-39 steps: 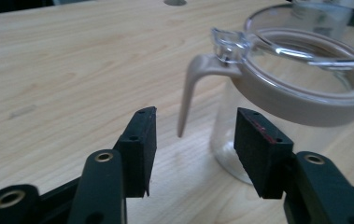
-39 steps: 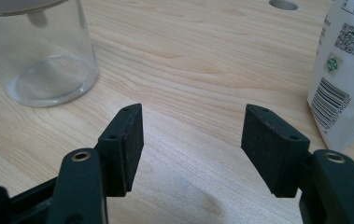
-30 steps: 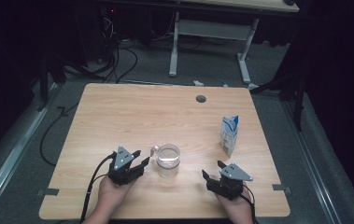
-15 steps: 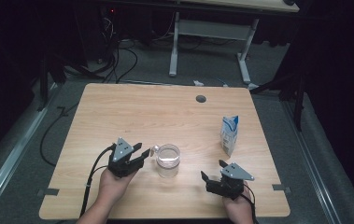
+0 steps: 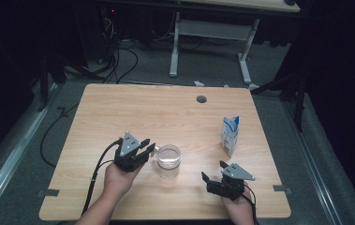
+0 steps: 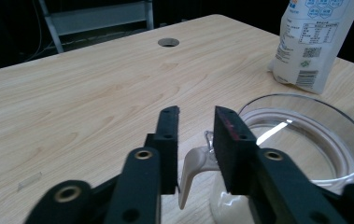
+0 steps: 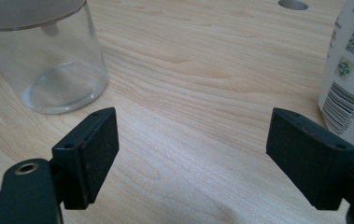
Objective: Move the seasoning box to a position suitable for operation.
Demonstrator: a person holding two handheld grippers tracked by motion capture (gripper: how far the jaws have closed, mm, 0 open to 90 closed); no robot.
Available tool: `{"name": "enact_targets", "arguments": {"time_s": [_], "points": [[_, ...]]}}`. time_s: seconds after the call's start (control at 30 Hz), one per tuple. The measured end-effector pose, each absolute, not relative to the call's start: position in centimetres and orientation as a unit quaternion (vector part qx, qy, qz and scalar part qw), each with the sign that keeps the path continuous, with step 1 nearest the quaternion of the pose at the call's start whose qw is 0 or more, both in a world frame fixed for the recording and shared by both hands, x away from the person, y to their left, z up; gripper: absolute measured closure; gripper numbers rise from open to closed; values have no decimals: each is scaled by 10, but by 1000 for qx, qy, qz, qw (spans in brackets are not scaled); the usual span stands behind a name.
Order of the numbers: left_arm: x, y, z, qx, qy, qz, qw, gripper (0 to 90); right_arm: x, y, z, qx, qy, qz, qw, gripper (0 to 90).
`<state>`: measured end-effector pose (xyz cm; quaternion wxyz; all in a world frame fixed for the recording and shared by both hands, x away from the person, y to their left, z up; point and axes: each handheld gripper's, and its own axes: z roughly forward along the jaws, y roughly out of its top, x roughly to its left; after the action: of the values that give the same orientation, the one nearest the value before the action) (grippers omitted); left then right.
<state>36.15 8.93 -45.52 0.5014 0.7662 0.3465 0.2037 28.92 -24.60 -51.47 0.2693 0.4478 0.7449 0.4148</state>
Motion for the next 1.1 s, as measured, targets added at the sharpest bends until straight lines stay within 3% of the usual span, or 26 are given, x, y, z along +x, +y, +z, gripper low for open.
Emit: {"name": "enact_targets", "arguments": {"time_s": [0.17,1.1], "points": [[361,83,-455,762,337,199,516,900,289,-245,-515,445,747,417,266,170],[367,83,-467,768,347,212,495,900,289,-242,-515,448,745,420,262,166]]}}
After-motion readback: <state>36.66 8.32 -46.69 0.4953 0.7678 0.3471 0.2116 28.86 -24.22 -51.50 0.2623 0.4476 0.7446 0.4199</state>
